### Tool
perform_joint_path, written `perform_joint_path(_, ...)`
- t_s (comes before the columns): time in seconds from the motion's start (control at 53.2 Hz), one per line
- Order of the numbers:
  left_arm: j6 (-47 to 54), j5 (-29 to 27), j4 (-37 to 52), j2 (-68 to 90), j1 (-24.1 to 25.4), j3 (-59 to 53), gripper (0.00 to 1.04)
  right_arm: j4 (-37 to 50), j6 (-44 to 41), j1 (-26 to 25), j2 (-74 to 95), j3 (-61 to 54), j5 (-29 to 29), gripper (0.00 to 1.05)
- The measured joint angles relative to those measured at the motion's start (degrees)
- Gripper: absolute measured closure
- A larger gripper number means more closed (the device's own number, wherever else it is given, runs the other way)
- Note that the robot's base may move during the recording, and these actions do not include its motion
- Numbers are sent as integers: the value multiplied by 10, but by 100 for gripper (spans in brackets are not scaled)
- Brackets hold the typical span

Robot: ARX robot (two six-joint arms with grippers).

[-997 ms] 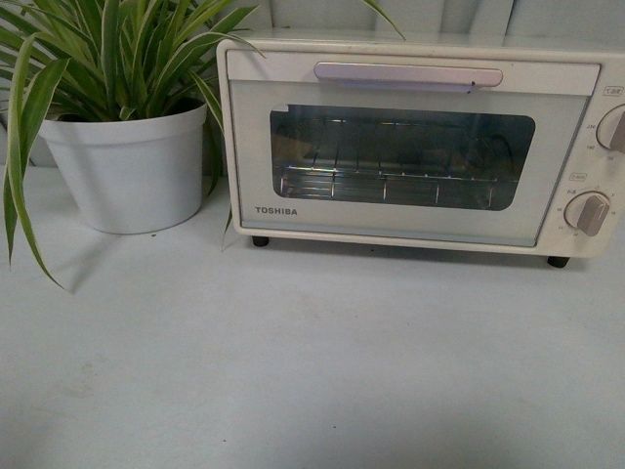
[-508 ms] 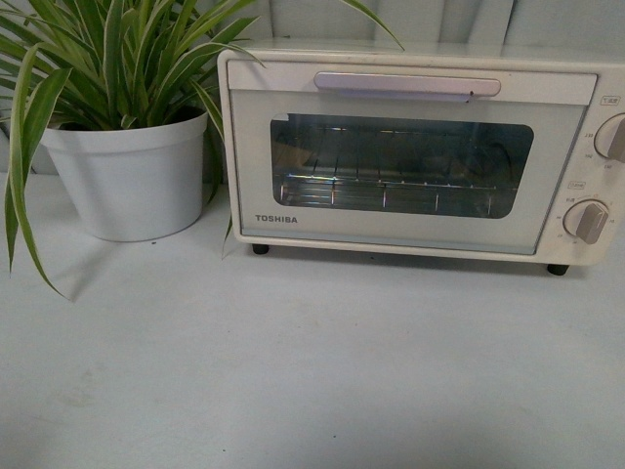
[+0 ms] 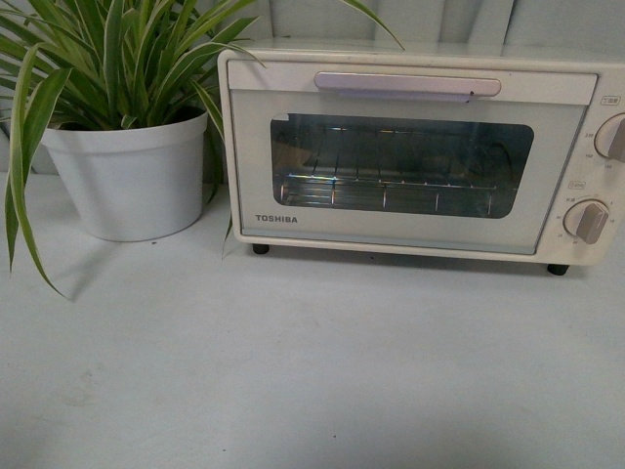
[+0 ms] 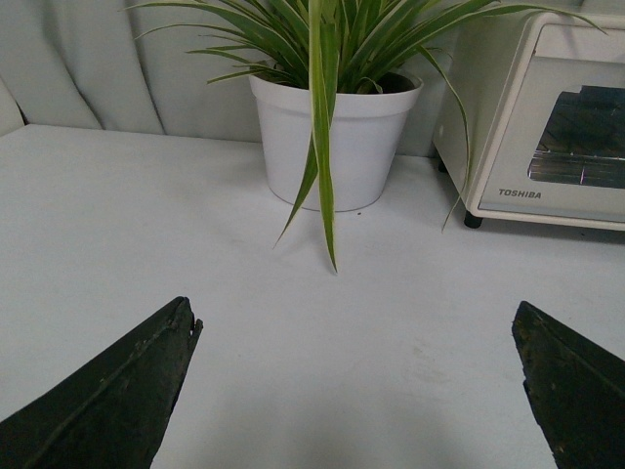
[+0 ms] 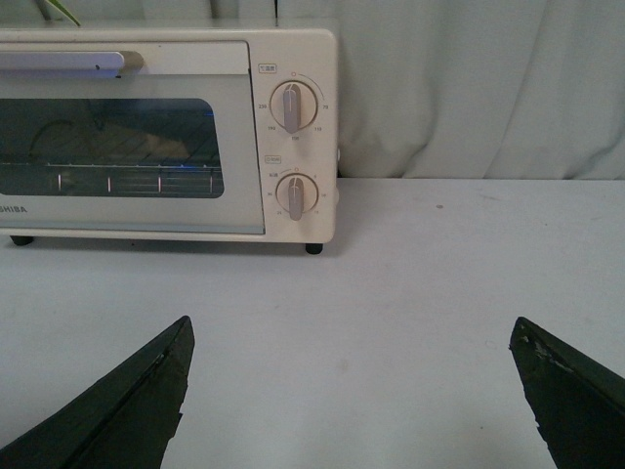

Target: Open oven

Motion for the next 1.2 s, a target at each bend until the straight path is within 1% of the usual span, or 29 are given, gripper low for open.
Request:
perform_joint_path(0.169, -2, -2, -1, 1, 0, 0, 6, 0, 0, 0, 0, 0, 0, 9)
perform_joint_path(0.188, -12, -13, -10, 3, -5, 2, 6, 0, 0, 0, 0, 0, 0, 9)
perform_joint_path(0.207, -35, -37, -31, 9, -10, 6, 6, 0, 0, 0, 0, 0, 0, 9)
perform_joint_path(0.244, -70, -56, -47, 19, -19, 7, 6, 0, 0, 0, 0, 0, 0, 9)
perform_joint_path(0.32, -99, -61, -47, 35, -32, 9, 6, 0, 0, 0, 0, 0, 0, 9)
perform_joint_path(0.451, -143, -40, -29, 94, -40, 33, 6, 0, 0, 0, 0, 0, 0, 9)
perform_joint_path(0.621, -202, -21, 38, 215, -48, 60, 6, 0, 0, 0, 0, 0, 0, 9)
perform_joint_path(0.677, -246, 7, 51, 266, -54, 78, 6, 0, 0, 0, 0, 0, 0, 9)
perform_joint_path(0.752, -304, -13, 91, 351, -90, 103, 6, 0, 0, 0, 0, 0, 0, 9)
perform_joint_path(0.903, -372, -29, 166, 465, -151, 142, 6, 0, 0, 0, 0, 0, 0, 9)
perform_joint_path(1.072, -443, -29, 242, 605, -202, 197, 6, 0, 0, 0, 0, 0, 0, 9)
perform_joint_path(1.203, -471, -32, 284, 707, -235, 233, 6, 0, 0, 0, 0, 0, 0, 9)
